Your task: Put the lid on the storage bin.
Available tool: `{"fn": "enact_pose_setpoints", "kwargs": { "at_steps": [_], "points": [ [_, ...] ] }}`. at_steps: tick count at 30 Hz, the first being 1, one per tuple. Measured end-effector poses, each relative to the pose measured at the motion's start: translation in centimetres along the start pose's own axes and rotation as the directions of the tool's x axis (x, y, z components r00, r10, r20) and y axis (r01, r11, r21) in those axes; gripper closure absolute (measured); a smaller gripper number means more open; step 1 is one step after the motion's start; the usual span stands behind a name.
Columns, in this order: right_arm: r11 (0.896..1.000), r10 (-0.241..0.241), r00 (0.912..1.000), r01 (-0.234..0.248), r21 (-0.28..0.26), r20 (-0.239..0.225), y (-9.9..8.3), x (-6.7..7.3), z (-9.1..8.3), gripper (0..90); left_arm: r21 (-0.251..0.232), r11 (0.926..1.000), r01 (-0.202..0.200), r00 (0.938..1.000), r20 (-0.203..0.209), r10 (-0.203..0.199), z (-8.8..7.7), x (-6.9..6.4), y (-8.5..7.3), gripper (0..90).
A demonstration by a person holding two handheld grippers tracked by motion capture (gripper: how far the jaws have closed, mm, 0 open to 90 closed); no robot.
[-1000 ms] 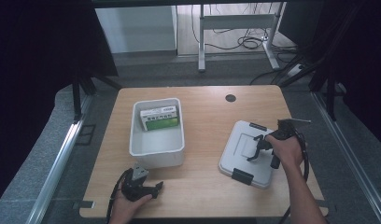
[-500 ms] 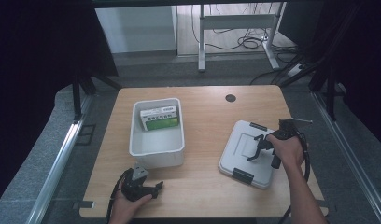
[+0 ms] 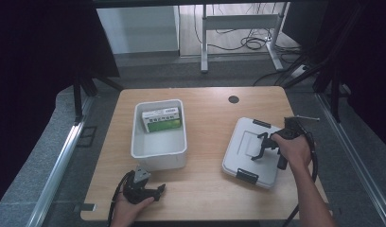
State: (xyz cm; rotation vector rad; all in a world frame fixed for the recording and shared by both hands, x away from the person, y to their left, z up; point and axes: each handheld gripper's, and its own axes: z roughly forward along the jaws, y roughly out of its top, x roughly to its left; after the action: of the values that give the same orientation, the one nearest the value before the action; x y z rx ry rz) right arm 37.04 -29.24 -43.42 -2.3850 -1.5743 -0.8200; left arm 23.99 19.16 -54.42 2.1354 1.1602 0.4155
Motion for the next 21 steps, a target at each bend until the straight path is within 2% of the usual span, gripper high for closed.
{"fn": "enact_pose_setpoints", "kwargs": {
  "at_steps": [8, 10, 15, 21],
  "points": [
    [0.999, -0.045, 0.9988, 0.045, -0.015, -0.02, -0.1, 1.4, -1.3, 84.7, 0.0, 1.0, 0.002, 1.0, 0.0, -0.002, 0.0, 0.0, 0.0, 12.0],
    [0.999, -0.042, 0.9988, 0.041, -0.016, -0.024, -0.1, 1.6, -1.5, 84.7, 0.0, 1.0, 0.002, 1.0, 0.0, -0.002, 0.0, 0.0, 0.0, 12.0],
    [0.998, -0.069, 0.9967, 0.069, -0.016, -0.042, -0.3, 2.3, -2.0, 84.8, 0.0, 1.0, 0.002, 1.0, 0.0, -0.002, 0.0, 0.0, 0.0, 11.9],
    [0.996, -0.083, 0.9957, 0.082, -0.021, -0.042, -0.3, 2.9, -2.4, 84.8, 0.0, 1.0, 0.002, 1.0, 0.0, -0.002, 0.0, 0.0, 0.0, 12.0]
  ]
}}
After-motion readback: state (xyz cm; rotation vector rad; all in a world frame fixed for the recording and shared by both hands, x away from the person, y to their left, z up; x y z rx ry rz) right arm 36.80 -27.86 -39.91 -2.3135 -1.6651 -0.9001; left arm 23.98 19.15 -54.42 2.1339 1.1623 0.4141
